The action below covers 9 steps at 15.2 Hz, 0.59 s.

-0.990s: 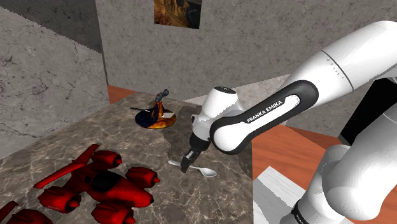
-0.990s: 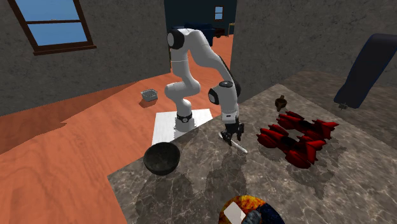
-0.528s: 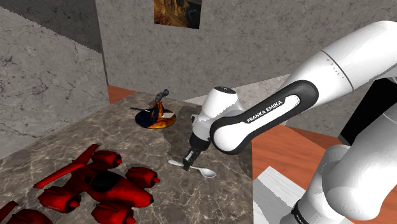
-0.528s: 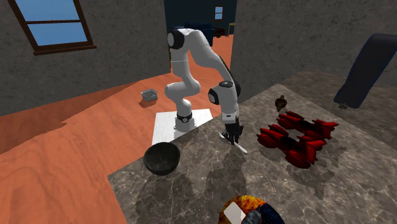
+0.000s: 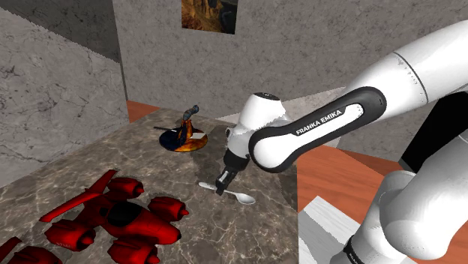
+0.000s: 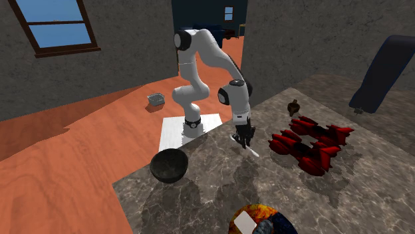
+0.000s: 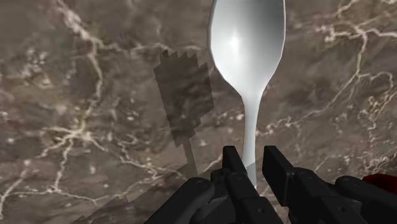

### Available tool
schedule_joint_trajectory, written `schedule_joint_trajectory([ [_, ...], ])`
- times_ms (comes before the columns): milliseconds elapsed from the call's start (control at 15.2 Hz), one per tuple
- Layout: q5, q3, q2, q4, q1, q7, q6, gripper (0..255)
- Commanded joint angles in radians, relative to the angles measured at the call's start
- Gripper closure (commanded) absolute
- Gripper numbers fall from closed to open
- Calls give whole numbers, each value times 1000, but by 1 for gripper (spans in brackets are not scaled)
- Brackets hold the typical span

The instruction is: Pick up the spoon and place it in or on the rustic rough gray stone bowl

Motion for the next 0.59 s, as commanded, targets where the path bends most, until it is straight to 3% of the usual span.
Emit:
schedule_joint_trajectory([
  [0,0,-2,-29,7,1,5,-36,255],
  [528,-11,-16,-103,60,-2,18,-163,255],
])
